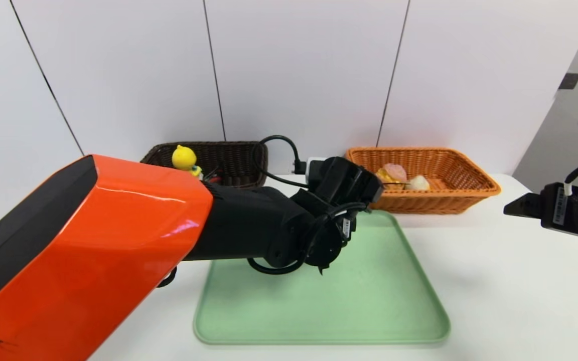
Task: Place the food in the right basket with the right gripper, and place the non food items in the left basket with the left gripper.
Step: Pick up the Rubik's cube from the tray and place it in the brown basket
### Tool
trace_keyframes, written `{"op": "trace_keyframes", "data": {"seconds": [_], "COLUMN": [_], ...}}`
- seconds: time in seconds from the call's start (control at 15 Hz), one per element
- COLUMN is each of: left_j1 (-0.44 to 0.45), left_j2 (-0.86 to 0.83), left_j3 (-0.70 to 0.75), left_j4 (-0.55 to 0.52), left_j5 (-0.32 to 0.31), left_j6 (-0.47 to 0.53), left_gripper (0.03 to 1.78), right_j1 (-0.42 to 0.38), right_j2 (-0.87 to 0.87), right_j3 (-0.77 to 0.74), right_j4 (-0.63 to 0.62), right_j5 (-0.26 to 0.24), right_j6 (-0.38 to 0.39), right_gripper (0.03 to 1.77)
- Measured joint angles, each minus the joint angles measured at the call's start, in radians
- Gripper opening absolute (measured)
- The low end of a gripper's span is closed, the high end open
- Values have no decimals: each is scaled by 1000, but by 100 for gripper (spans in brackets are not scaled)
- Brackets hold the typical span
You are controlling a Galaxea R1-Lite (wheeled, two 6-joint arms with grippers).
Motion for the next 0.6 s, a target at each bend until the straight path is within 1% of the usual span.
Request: {"op": "trace_keyframes", "data": {"seconds": [0.6], "left_j1": [19], "left_j2": [30], "left_j3": [-3], "left_j4": [0], "left_j5": [1], "left_j6": [-2], "left_gripper": [169], "right_j1": [0], "right_j2": [-14], "right_j3": [22], "right_j4": [0], "right_j5": [-2], "right_j6": [-1], "right_gripper": [170]}}
